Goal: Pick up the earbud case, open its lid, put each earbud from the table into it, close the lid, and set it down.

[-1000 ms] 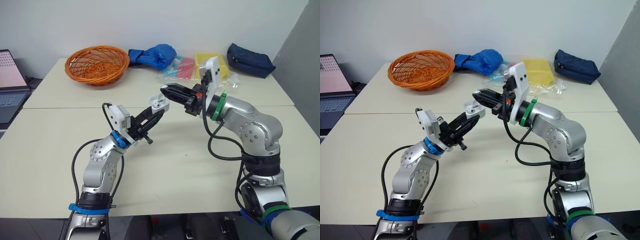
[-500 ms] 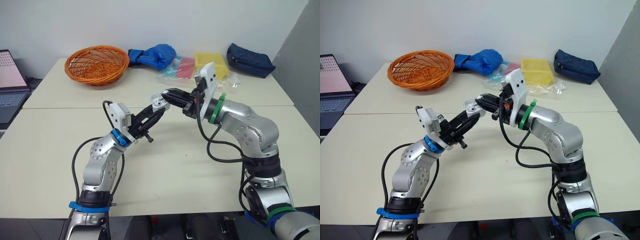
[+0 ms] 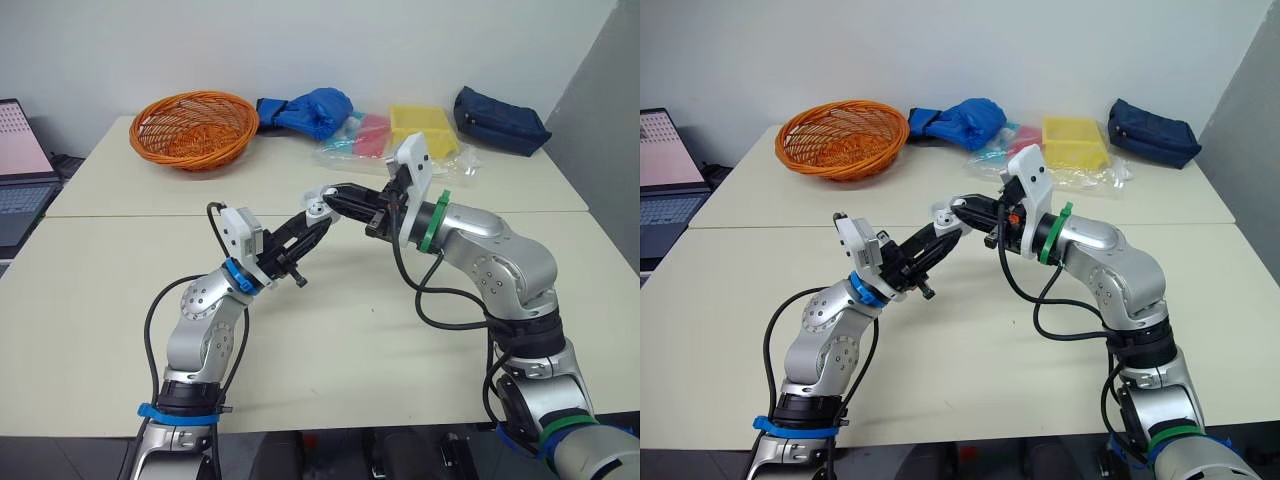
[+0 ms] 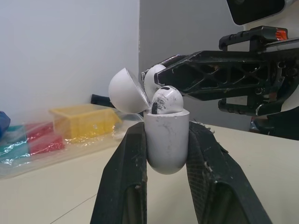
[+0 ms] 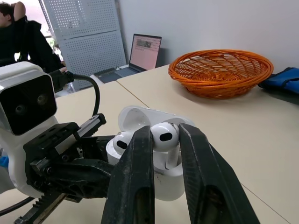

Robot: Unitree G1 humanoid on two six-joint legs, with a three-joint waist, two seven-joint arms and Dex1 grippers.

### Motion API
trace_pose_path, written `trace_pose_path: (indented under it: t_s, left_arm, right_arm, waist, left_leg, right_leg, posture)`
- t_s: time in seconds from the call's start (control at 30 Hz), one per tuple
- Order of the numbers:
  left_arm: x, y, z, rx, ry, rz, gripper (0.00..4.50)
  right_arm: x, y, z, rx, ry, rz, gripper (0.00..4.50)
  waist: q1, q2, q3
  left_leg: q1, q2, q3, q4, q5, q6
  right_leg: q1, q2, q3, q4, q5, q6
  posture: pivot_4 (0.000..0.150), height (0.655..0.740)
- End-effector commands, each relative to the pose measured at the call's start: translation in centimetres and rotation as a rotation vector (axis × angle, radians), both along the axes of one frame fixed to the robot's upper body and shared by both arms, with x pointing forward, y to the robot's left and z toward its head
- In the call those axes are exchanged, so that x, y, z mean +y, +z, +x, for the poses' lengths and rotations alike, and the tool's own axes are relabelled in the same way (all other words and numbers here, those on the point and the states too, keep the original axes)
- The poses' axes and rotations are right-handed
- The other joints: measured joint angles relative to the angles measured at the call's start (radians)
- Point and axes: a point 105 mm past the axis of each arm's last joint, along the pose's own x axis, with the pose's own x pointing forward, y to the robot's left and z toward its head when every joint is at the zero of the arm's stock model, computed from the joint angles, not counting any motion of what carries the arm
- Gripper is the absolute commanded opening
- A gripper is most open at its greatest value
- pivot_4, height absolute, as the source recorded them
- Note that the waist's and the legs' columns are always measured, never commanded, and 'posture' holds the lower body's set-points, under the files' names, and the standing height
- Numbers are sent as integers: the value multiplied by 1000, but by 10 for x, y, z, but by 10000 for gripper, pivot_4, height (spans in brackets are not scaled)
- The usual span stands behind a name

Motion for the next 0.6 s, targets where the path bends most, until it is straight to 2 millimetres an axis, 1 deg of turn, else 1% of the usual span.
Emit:
trace_pose_path:
  t_s: [0.03,0.1,0.13,0.2,0.33,0.4,0.47,0.5,0.53,0.6]
  left_arm:
    - [1,15,-4,-70,-3,-19,7517]
    - [1,15,-4,-69,-3,-19,7517]
    - [1,15,-5,-69,-4,-18,7517]
    - [1,15,-5,-69,-4,-18,7517]
    - [2,14,-4,-69,-3,-16,7517]
    - [2,13,-4,-67,-6,-14,7517]
    - [2,12,-4,-65,-8,-12,7517]
    - [3,12,-4,-64,-8,-11,7517]
    - [2,12,-4,-63,-15,-7,7517]
    - [1,11,-3,-65,-35,5,7517]
  right_arm:
    - [0,6,-3,-20,11,15,17549]
    - [1,11,-4,-22,22,38,25199]
    - [0,13,-4,-22,24,49,28107]
    - [-1,16,-4,-13,25,73,28107]
    - [-15,30,-8,36,76,168,28107]
    - [-23,41,-11,106,136,233,28107]
    - [-30,49,-11,147,164,256,28107]
    - [-33,51,-9,154,162,259,28107]
    - [-36,50,0,167,130,254,28107]
    - [-40,40,20,197,64,178,28107]
  waist:
    - [0,0,0]
    - [0,0,0]
    - [0,0,0]
    - [0,0,0]
    - [0,0,0]
    - [0,0,0]
    - [0,0,0]
    - [0,0,0]
    - [0,0,0]
    - [0,0,0]
  left_leg:
    - [0,0,0,0,0,0]
    - [0,0,0,0,0,0]
    - [0,0,0,0,0,0]
    - [0,0,0,0,0,0]
    - [0,0,0,0,0,0]
    - [0,0,0,0,0,0]
    - [0,0,1,0,0,0]
    - [0,0,0,0,0,0]
    - [0,0,0,0,0,0]
    - [0,0,0,0,0,0]
  right_leg:
    - [0,0,0,0,0,0]
    - [0,0,0,0,0,0]
    - [0,0,0,0,0,0]
    - [0,0,0,0,0,0]
    - [0,0,0,0,0,0]
    - [0,0,0,0,0,0]
    - [0,0,0,0,0,0]
    - [0,0,0,0,0,0]
    - [0,0,0,0,0,0]
    - [0,0,0,0,0,0]
  posture:
    - [1500,7400]
    - [1500,7400]
    - [1500,7400]
    - [1500,7400]
    - [1500,7400]
    - [1500,7400]
    - [1500,7400]
    - [1500,7400]
    - [1500,7400]
    - [1500,7400]
